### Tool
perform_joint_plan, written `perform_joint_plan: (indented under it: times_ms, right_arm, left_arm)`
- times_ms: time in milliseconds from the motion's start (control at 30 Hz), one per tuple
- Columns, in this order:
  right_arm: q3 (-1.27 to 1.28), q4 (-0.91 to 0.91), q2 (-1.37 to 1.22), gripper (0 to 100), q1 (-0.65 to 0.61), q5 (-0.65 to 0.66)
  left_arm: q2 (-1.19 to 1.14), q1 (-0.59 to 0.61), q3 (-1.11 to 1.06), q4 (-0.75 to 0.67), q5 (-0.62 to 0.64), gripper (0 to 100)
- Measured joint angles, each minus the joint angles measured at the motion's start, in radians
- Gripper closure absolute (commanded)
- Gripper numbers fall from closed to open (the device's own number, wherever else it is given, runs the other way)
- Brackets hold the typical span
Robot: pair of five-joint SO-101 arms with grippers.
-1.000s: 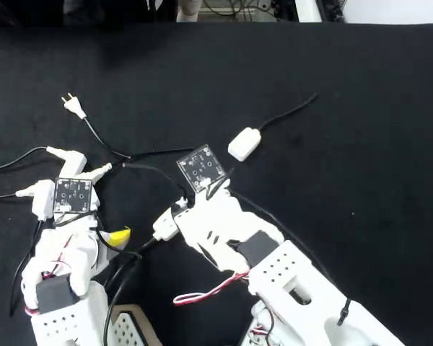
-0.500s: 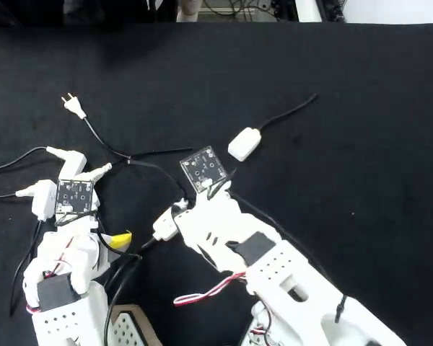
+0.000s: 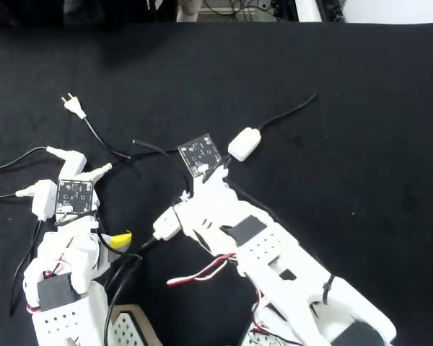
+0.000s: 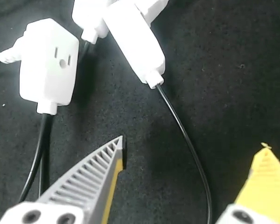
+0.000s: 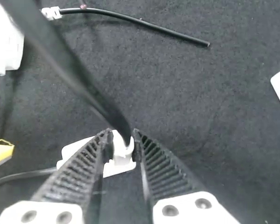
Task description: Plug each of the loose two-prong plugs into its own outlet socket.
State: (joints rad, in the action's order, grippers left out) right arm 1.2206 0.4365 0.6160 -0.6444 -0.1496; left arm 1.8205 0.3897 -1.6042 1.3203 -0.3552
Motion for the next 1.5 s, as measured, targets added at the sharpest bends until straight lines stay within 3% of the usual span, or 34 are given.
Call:
perform_joint_plan:
  times_ms: [300,633,1167,1500]
  right_arm:
    - [-0.031,-0.017,-0.068,98.7,-0.002,0.0]
    - [-0.144,0.118,-0.147,98.7,-0.014,0.0]
    - [-0.176,0.12,-0.238,98.7,-0.064,0.144]
    - [-0.232,0.301,-0.278,98.7,-0.074,0.175]
  left_arm:
    - [0.0,0.0,0.0,0.0,0.0,59]
    - [0.0,0.0,0.0,0.0,0.0,59]
    - [0.0,0.0,0.0,0.0,0.0,59]
    - [0.0,0.0,-0.002,0.0,0.0,59]
